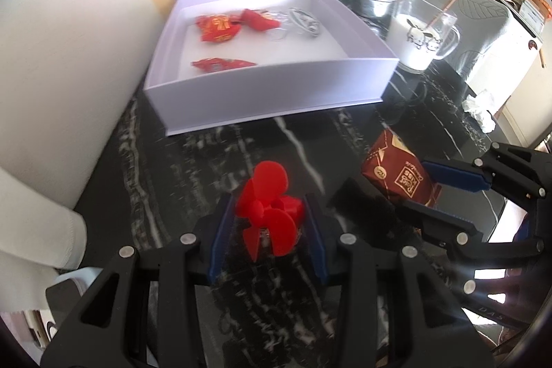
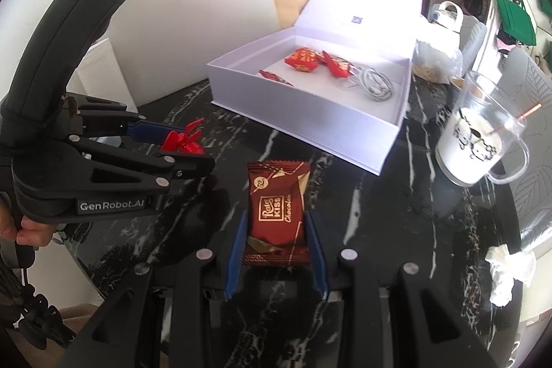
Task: Organize objects
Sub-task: 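Lift and carry the red toy and brown packet over the box with both tools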
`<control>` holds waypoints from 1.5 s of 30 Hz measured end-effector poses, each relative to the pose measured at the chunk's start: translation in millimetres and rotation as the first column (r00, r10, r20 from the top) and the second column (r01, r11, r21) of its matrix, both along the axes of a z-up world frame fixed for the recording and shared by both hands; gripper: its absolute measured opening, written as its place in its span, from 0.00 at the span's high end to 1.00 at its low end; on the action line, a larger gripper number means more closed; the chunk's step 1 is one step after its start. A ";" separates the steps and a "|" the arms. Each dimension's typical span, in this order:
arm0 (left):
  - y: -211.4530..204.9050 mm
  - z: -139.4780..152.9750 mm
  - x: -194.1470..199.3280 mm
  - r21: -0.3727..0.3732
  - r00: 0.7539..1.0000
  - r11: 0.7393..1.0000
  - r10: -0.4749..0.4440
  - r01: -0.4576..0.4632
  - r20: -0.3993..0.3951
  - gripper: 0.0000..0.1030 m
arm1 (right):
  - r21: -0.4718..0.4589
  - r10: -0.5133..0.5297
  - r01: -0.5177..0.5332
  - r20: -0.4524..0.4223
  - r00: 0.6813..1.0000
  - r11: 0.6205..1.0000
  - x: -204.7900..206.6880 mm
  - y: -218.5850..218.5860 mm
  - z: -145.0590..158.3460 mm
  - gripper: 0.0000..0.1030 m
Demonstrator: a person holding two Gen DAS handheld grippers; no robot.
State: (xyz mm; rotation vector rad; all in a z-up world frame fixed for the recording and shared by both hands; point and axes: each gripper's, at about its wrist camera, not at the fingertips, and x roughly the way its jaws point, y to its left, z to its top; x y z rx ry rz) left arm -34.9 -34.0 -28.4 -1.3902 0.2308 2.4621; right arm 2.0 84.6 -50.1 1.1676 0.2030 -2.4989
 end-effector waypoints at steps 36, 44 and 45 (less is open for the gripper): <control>4.0 69.9 -71.7 -0.008 0.995 1.000 -0.010 0.009 -0.100 0.62 | 0.020 0.045 -0.043 -0.133 0.990 0.999 -61.5 -6.0 86.2 0.67; 16.5 70.6 -104.6 -0.026 0.994 0.998 -0.051 0.049 -0.097 0.62 | 0.022 0.027 -0.024 -0.134 0.991 0.999 -93.6 -0.1 90.0 0.67; 17.9 70.1 -109.0 -0.028 0.994 0.998 -0.054 0.052 -0.098 0.62 | 0.022 0.024 -0.022 -0.132 0.991 1.000 -97.2 0.7 89.8 0.67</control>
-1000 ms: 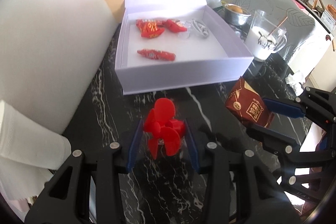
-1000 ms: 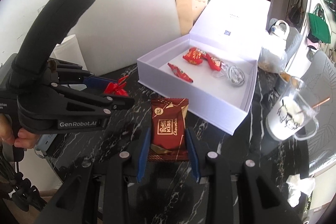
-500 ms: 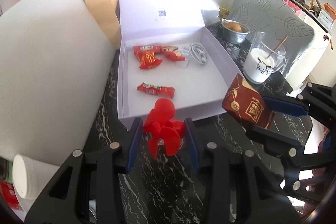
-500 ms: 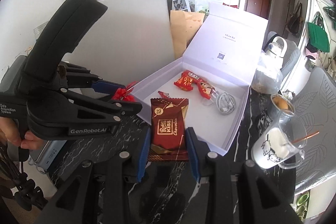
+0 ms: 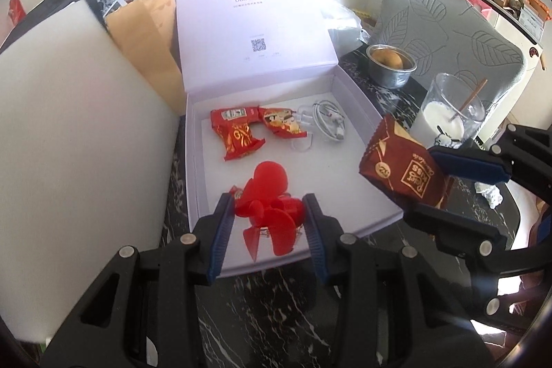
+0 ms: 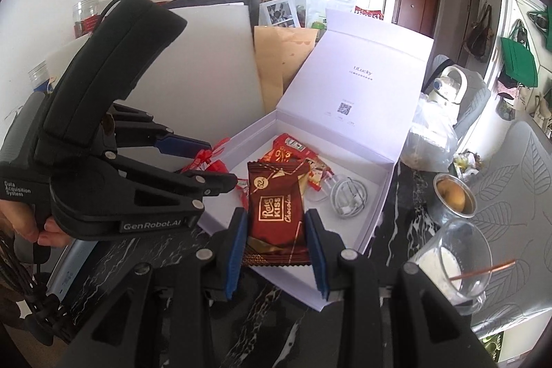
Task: Organize objects
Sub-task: 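Lift and carry the red toy and brown packet over the box with both tools, then lower both tools into the box with the red toy and brown packet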
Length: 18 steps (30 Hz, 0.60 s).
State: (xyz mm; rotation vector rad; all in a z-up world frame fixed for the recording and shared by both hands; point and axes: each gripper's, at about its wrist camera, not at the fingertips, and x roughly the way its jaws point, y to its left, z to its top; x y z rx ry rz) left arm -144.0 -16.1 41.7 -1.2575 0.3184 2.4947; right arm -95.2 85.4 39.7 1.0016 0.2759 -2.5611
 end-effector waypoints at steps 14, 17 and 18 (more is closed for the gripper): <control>13.0 -30.4 -61.1 -0.041 0.998 0.999 -0.002 0.004 0.064 0.62 | 0.000 -0.013 0.013 0.061 0.998 1.000 -59.4 13.0 -24.5 0.67; 14.0 -39.0 -69.8 -0.048 0.997 0.999 0.002 0.002 0.083 0.62 | -0.001 -0.012 0.012 0.079 0.997 1.000 -69.0 14.7 -32.1 0.67; 14.3 -42.7 -72.9 -0.052 0.996 0.999 0.004 0.000 0.091 0.62 | -0.001 -0.014 0.014 0.087 0.996 1.000 -72.2 15.3 -34.8 0.67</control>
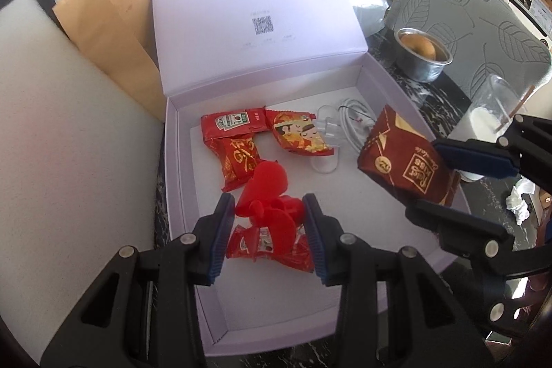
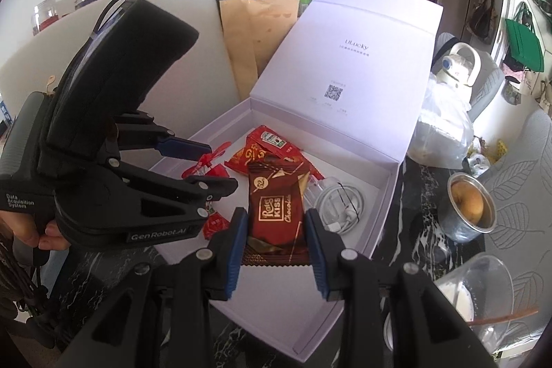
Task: Organize objects
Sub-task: 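Lower both tools into the box with the red toy and brown packet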
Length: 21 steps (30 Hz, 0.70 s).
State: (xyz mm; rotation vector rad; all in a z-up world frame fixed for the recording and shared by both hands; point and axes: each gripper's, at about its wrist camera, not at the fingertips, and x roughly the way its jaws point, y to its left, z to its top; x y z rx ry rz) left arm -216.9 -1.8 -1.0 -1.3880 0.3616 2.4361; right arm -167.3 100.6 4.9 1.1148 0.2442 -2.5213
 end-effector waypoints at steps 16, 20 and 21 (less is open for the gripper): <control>11.7 -34.1 -31.3 -0.055 0.996 0.998 -0.017 0.022 0.087 0.62 | -0.018 -0.010 0.012 0.099 0.995 1.000 -33.9 4.9 -30.5 0.67; 12.0 -38.7 -35.3 -0.065 0.996 0.998 -0.015 0.021 0.090 0.62 | -0.013 -0.014 0.015 0.115 0.993 1.000 -38.2 5.5 -35.1 0.67; 12.3 -39.3 -35.9 -0.067 0.996 0.998 -0.017 0.023 0.090 0.62 | -0.009 -0.012 0.013 0.119 0.993 1.000 -39.2 4.7 -36.3 0.67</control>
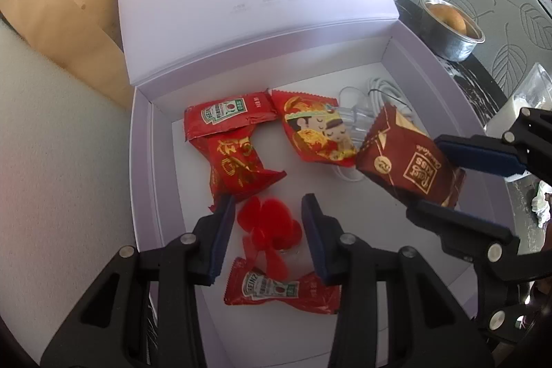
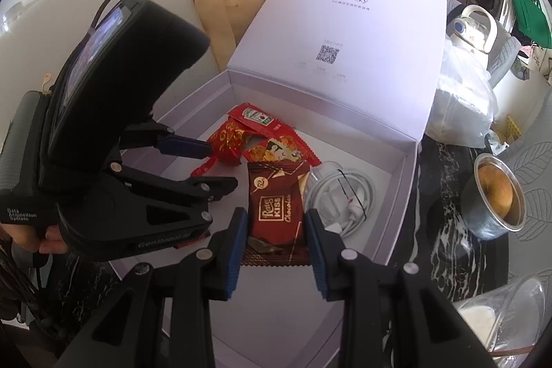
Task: Organize objects
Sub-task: 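Lower both tools into the box with the red toy and brown packet, then open the right tool to release the brown packet while the left tool releases the red toy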
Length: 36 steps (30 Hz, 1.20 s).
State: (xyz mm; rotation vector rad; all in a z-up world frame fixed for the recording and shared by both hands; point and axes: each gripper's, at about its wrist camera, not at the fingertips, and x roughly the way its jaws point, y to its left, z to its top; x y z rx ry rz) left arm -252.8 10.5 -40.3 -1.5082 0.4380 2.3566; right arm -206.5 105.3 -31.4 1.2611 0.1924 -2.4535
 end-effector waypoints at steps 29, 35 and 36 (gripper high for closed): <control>-0.6 -10.2 14.4 0.002 0.999 1.000 -0.027 0.027 0.041 0.63 | 0.020 -0.024 0.022 0.098 0.995 1.000 -10.5 -6.7 -18.8 0.61; -3.4 -2.0 22.1 0.016 1.000 1.000 -0.016 0.015 0.022 0.63 | 0.028 -0.038 0.035 0.087 0.995 0.999 -8.2 -7.0 -9.2 0.59; -3.8 0.3 23.6 0.018 1.000 1.000 -0.016 0.016 0.019 0.62 | 0.030 -0.041 0.038 0.078 0.996 0.999 -6.7 -7.1 -5.6 0.59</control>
